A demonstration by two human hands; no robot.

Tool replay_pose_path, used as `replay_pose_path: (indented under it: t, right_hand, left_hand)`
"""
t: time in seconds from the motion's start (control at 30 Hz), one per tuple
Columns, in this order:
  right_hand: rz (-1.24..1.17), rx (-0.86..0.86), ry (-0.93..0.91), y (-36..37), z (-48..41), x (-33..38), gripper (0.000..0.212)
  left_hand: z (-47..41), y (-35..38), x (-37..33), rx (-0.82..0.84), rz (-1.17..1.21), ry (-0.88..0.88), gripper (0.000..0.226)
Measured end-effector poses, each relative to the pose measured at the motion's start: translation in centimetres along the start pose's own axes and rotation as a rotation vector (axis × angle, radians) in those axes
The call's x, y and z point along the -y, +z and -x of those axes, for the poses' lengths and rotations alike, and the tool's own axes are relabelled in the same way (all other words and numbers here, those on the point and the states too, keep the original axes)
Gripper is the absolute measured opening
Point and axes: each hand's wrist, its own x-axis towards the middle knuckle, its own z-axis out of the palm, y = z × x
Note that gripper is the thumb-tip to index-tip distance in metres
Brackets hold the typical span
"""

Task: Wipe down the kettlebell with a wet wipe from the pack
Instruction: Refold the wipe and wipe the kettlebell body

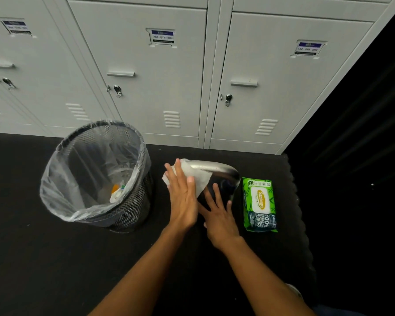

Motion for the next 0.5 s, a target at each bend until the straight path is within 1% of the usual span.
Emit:
replay_pose_path:
  t: [0.13, 0.23, 0.33, 0.4, 0.5]
  right_hand:
    - [-0.034, 0.002, -0.008, -0.6, 0.2, 0.1, 0.097]
    - [-0.018, -0.02, 0.004, -0.5, 0.2, 0.1, 0.11]
    - [0.0, -0.033, 0.007, -0.1, 0.0, 0.2, 0.119]
    - [0.006, -0.035, 0.002, -0.1, 0.0, 0.2, 0.118]
    - [0.006, -0.046, 0.001, -0.1, -0.1, 0.1, 0.118]
  left_hand:
    - [-1.8, -1.8, -0.2, 0.079, 0.059, 0.001, 0.05]
    - [-3.9, -4.5, -0.1, 0.301, 0.009, 0.017, 0.044]
    - [-5.2, -6.3, 0.0, 0.478, -0.155, 0.056, 0.053]
    - [-5.5, -6.7, -0.1, 0.486, -0.223, 0.094, 0.057]
    - [-6.5, -6.4, -0.1, 0.381, -0.339, 0.166, 0.04]
